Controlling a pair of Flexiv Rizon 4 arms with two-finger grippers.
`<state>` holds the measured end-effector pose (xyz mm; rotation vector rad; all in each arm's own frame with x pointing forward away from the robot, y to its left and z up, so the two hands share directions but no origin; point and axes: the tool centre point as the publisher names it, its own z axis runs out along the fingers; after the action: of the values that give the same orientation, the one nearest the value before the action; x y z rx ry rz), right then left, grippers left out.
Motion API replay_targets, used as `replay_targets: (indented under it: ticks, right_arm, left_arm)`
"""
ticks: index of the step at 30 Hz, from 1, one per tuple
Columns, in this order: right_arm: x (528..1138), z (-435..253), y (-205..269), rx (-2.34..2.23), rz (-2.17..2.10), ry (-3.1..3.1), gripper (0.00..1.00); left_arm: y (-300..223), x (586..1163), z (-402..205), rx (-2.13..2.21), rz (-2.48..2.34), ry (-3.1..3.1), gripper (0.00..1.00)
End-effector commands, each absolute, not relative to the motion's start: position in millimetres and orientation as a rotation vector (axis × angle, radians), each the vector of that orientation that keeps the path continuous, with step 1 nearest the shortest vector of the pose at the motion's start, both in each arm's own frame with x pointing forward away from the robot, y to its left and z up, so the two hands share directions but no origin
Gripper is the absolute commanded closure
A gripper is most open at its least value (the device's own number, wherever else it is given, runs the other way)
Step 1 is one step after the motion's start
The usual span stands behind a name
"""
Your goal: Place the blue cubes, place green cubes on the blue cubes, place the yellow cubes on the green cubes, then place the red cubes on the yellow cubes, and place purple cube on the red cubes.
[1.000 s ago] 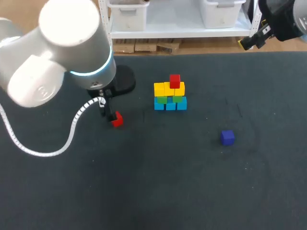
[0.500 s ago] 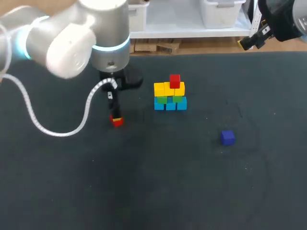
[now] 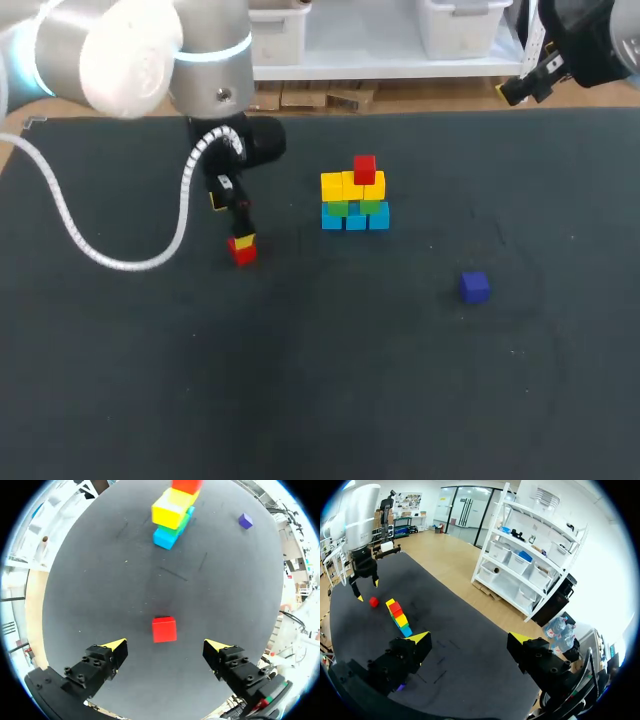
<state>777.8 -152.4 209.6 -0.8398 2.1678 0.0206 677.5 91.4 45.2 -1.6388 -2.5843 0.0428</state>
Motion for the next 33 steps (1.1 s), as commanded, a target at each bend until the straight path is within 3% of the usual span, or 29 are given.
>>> replay_targets:
  ticks: [1,33]
  right_arm:
    - [776,208,-152,-0.832,0.013,2.161,0.00]
    - [776,208,-152,-0.832,0.013,2.161,0.00]
  left_arm:
    - [88,653,35,-1.742,-0.065,-2.717,0.00]
    - [81,684,6,-1.661,0.077,-2.760,0.00]
